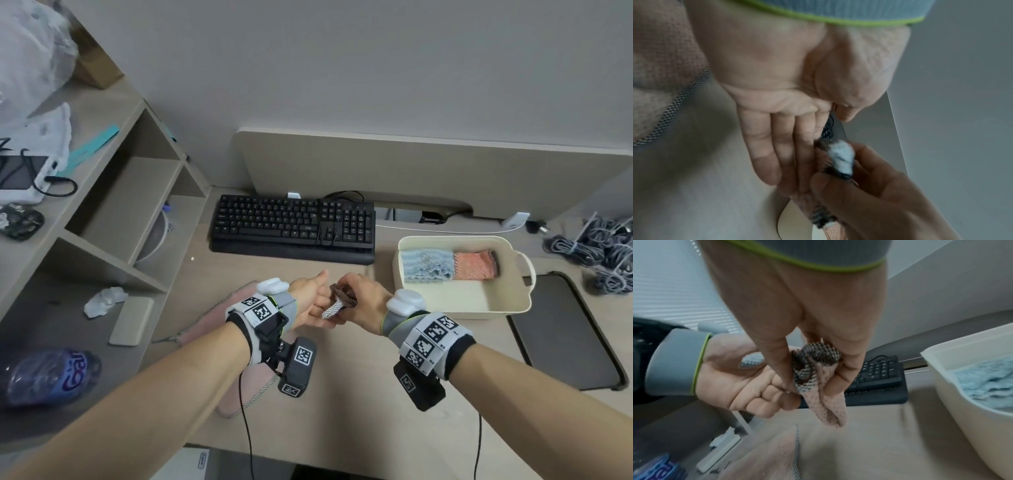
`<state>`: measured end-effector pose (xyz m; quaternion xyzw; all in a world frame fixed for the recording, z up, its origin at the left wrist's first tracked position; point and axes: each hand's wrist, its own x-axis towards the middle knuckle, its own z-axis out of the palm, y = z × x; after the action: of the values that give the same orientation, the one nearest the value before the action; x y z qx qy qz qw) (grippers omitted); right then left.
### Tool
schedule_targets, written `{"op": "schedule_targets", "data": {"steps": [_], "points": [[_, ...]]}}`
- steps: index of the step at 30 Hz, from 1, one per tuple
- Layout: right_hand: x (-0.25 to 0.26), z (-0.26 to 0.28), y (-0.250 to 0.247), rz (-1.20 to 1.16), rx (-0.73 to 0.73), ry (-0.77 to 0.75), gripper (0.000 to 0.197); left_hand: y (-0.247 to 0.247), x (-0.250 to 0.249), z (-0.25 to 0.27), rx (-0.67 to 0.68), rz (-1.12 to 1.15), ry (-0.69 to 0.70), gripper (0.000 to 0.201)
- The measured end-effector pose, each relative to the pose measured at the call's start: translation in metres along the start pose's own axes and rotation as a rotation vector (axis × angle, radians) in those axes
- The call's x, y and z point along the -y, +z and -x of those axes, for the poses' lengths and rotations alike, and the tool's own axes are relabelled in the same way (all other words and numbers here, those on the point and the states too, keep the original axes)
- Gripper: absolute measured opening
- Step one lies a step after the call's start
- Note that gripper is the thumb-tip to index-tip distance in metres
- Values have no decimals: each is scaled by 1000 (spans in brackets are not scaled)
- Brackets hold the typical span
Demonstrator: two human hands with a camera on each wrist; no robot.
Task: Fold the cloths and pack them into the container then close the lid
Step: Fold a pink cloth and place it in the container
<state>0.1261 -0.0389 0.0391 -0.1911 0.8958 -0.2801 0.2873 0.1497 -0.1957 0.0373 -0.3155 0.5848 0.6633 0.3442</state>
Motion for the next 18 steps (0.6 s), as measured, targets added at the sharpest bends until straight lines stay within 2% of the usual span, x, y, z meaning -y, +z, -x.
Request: {"op": "schedule_targets", "data": {"steps": [2,3,6,8,10,12,15,16,18], "points": [[-8,2,-15,-78,-15,-10,32,5,-5,-4,2,-73,-9,61],[-13,3,-24,-128,-42,-14,25,7,-8,-5,-16,-127,-4,56],[-45,5,-62,-336,-100,41,22,32,-21,-18,-92,-262,39,22],[-72,4,-88,-538,-112,103,21,56,-31,-28,-120,-386,146,43],[-87,2,-103,-727,-101,172,22,72,-38,-28,-71,-444,220,59],[-113,3,-123,-862,-95,229,27,101,-47,-39,-22,-447,238,61],[-148,6,-145,-934,-80,283,30,144,-61,-57,68,-248,191,58],[-153,8,-149,-927,-78,304,29,152,-63,-61,86,-186,163,56],[-170,8,-155,-888,-96,371,25,167,-68,-70,80,-200,160,42]]}}
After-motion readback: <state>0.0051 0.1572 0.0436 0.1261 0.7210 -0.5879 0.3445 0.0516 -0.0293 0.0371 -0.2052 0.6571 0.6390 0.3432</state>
